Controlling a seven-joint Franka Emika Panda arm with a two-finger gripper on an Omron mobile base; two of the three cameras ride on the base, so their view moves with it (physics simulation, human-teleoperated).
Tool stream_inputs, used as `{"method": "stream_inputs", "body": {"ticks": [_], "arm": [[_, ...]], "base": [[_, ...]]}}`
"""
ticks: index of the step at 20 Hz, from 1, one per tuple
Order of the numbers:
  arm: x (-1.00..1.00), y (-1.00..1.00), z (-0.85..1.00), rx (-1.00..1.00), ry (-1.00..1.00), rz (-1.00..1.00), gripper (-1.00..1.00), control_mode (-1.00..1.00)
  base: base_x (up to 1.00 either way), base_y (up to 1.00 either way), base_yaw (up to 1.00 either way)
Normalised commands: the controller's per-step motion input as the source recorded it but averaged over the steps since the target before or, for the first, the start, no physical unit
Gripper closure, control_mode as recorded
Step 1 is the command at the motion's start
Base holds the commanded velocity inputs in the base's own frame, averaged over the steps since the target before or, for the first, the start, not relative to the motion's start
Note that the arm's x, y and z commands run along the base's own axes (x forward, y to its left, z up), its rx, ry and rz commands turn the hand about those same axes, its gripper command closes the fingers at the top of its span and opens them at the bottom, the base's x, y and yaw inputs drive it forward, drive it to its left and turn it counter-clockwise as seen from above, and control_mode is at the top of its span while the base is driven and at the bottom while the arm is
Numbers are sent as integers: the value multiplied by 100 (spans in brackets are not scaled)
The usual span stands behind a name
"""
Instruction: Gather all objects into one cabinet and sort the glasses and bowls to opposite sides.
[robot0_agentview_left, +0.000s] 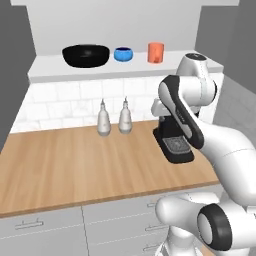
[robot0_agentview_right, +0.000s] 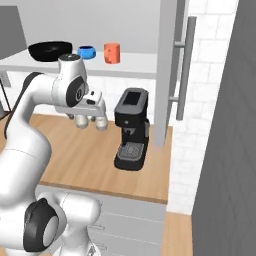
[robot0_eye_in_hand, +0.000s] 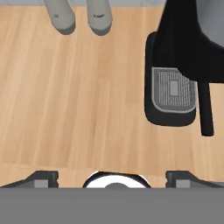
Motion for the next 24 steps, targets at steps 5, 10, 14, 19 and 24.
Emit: {"method": "stream_inputs", "body": {"ticks": [5, 10, 14, 19, 24], "arm": [[0, 0, 0, 0, 0, 0, -100, 100], [0, 0, 0, 0, 0, 0, -100, 100], [0, 0, 0, 0, 0, 0, -100, 100], [0, 0, 0, 0, 0, 0, -100, 100], [0, 0, 0, 0, 0, 0, -100, 100]], "base": [[-54, 4, 0], [-52, 26, 0], [-63, 34, 0], [-85, 37, 0], [-90, 40, 0]]}}
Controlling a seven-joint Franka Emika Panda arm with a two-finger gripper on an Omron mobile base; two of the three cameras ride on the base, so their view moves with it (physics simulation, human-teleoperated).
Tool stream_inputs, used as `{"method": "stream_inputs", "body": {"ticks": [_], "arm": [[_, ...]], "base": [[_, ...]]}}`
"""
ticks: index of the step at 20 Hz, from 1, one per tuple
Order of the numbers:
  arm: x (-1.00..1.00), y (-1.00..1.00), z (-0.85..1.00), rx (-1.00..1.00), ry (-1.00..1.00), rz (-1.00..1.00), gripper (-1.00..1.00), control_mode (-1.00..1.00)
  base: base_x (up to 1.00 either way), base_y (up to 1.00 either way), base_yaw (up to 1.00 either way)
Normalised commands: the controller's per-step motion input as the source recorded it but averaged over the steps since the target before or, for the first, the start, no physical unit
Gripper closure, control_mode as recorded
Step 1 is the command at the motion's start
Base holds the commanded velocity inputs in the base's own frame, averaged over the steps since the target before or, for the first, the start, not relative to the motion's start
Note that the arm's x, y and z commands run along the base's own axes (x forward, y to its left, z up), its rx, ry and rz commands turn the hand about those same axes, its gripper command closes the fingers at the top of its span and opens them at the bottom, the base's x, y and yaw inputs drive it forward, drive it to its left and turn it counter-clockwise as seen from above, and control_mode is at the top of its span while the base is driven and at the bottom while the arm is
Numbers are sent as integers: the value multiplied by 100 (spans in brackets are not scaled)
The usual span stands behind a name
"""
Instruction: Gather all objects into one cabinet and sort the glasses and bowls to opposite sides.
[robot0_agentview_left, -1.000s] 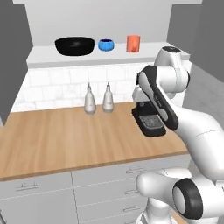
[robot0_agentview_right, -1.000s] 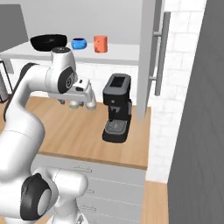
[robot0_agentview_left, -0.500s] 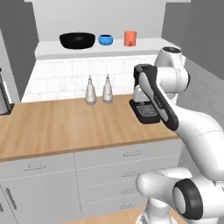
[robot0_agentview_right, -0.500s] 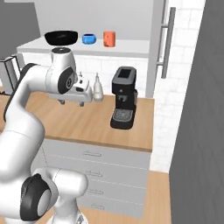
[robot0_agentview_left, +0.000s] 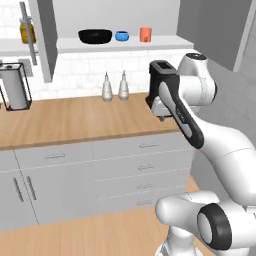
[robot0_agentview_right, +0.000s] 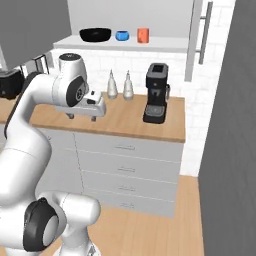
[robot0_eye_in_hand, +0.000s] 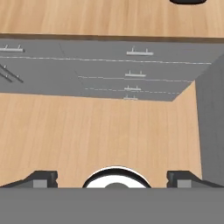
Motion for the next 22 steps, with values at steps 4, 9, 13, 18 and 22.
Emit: {"method": "stream_inputs", "body": {"ticks": [4, 9, 13, 18, 22], "arm": [[0, 0, 0, 0, 0, 0, -100, 100], [0, 0, 0, 0, 0, 0, -100, 100], [0, 0, 0, 0, 0, 0, -100, 100], [0, 0, 0, 0, 0, 0, -100, 100], [0, 0, 0, 0, 0, 0, -100, 100]], "base": [[-94, 64, 0], [-93, 90, 0], [-64, 100, 0], [-27, 100, 0], [0, 100, 0]]}}
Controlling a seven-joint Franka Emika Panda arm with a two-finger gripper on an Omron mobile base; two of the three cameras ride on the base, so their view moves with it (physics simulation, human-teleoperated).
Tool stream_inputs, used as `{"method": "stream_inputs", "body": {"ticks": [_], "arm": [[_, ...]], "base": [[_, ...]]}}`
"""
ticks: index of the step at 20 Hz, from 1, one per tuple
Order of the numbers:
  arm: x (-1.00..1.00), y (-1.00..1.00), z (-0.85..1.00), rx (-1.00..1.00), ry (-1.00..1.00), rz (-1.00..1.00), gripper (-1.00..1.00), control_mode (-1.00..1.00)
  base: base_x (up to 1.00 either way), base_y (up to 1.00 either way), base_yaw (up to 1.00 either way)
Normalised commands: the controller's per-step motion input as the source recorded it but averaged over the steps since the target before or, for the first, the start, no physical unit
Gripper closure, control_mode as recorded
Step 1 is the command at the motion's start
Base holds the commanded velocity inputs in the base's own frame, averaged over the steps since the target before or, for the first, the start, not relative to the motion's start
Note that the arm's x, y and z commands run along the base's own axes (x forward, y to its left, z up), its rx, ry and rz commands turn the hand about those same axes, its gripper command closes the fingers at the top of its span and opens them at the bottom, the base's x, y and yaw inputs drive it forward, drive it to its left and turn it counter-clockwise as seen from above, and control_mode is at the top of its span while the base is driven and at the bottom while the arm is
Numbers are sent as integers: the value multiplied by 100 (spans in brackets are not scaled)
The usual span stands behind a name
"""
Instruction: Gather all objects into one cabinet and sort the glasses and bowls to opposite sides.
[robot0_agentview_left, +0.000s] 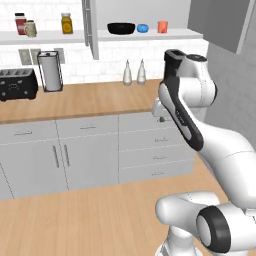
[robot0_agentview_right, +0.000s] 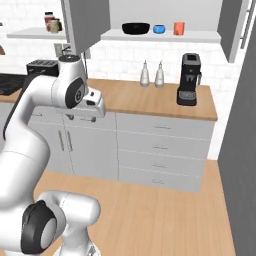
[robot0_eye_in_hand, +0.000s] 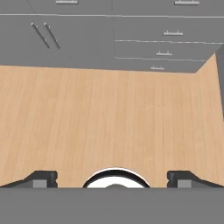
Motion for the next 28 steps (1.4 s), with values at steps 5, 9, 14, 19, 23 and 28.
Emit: {"method": "stream_inputs", "body": {"ticks": [5, 9, 14, 19, 23, 28], "arm": [[0, 0, 0, 0, 0, 0, -100, 100], [0, 0, 0, 0, 0, 0, -100, 100], [0, 0, 0, 0, 0, 0, -100, 100], [0, 0, 0, 0, 0, 0, -100, 100], [0, 0, 0, 0, 0, 0, -100, 100], [0, 0, 0, 0, 0, 0, -100, 100]], "base": [[12, 100, -2], [73, 100, -5], [95, 95, -1], [100, 66, 0], [100, 19, 0], [100, -3, 0]]}}
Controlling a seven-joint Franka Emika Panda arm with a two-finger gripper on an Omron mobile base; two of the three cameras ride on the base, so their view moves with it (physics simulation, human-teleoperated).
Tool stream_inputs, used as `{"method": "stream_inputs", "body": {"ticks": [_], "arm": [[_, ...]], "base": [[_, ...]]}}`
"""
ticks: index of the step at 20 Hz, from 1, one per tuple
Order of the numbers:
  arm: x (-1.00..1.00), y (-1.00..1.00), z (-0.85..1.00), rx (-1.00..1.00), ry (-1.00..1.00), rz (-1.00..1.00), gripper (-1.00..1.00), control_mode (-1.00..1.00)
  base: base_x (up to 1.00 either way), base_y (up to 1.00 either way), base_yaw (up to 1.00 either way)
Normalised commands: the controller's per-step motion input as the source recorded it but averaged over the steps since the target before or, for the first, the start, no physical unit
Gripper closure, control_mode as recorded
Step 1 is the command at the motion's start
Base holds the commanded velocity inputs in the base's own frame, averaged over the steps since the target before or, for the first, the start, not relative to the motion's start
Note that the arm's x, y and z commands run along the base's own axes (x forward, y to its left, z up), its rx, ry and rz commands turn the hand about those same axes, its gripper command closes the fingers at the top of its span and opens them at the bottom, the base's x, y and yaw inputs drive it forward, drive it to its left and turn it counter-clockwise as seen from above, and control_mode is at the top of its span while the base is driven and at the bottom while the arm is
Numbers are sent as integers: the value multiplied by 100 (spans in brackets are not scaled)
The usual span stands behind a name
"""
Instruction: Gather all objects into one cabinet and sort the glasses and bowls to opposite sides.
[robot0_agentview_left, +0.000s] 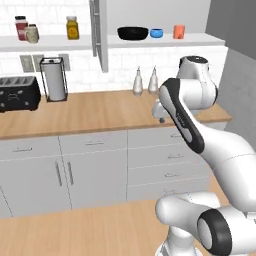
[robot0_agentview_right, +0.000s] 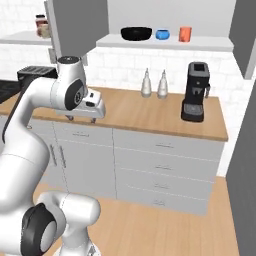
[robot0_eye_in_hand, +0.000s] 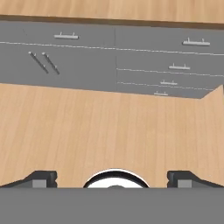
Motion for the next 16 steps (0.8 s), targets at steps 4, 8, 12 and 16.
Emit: {"method": "stream_inputs", "body": {"ticks": [4, 8, 12, 16], "arm": [[0, 0, 0, 0, 0, 0, -100, 100], [0, 0, 0, 0, 0, 0, -100, 100], [0, 0, 0, 0, 0, 0, -100, 100], [0, 0, 0, 0, 0, 0, -100, 100]], "base": [[60, -4, 0], [-74, 0, 6], [-100, 0, 10], [-92, 3, 9]]}}
